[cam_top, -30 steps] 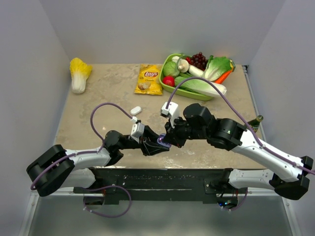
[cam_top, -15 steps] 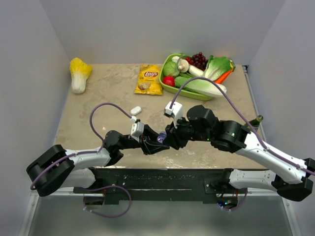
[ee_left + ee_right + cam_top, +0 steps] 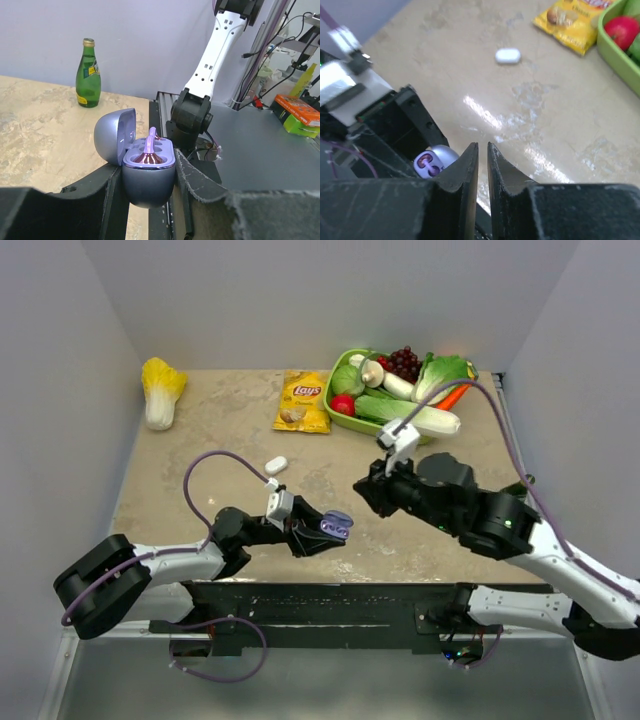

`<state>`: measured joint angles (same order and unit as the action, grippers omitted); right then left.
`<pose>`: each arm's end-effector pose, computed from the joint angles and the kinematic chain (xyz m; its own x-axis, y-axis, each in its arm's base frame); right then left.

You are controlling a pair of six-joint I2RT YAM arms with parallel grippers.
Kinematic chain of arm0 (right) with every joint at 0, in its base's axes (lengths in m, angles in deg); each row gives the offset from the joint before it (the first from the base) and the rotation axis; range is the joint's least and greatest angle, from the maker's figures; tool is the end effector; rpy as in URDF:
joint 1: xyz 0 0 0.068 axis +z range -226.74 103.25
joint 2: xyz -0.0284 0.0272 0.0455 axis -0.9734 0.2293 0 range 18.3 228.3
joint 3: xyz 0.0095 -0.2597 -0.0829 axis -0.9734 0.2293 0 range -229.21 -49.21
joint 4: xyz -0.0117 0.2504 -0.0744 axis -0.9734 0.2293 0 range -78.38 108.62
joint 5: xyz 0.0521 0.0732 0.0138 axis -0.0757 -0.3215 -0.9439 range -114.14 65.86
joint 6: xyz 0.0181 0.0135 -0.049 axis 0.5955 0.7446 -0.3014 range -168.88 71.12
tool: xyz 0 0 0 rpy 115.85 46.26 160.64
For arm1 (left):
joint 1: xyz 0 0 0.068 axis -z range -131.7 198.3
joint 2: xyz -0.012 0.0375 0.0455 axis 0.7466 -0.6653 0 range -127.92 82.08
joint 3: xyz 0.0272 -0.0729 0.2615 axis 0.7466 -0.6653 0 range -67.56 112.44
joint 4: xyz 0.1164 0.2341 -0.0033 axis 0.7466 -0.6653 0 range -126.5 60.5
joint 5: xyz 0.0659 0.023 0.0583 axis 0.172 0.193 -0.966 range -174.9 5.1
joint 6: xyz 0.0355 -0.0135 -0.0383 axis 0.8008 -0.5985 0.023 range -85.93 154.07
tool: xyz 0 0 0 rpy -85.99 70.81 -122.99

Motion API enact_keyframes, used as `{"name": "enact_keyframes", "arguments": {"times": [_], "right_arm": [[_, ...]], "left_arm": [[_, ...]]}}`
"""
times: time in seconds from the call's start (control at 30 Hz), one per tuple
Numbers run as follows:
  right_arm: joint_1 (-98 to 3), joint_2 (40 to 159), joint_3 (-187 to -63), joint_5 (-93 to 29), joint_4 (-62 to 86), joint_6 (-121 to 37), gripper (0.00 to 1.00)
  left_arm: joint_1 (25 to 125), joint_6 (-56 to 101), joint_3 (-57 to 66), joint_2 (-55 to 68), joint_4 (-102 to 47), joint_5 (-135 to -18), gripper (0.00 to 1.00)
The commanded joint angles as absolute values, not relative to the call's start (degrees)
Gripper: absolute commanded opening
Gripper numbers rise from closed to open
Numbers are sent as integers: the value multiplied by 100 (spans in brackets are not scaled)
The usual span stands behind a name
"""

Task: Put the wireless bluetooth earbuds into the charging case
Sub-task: Close the charging case.

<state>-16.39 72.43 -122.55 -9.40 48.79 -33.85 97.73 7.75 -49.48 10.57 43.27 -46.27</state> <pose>0.0969 0.1520 0.4312 -0.3342 -0.0802 -0.9391 -0.6566 0.7346 0.1709 0.1305 -0.1866 0.2367 -0.2400 -0.2524 -0.9374 0.9708 -0.0573 -0.2331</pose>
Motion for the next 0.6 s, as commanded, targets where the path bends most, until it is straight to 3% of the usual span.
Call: {"name": "enact_keyframes", "arguments": {"times": [0.0, 0.2, 0.57], "right_arm": [[-1636, 7728, -11874, -1051, 4774, -3183, 18], [-1636, 7877, -11820, -1744, 4686, -3305, 23], [-1636, 7913, -11768, -2739, 4686, -3446, 24]], "left_arm": [[9822, 920, -4954, 1141, 7571, -4685, 0], [9840, 929, -4989, 1150, 7579, -4702, 0], [9840, 964, -4998, 1167, 7580, -4834, 0]]}}
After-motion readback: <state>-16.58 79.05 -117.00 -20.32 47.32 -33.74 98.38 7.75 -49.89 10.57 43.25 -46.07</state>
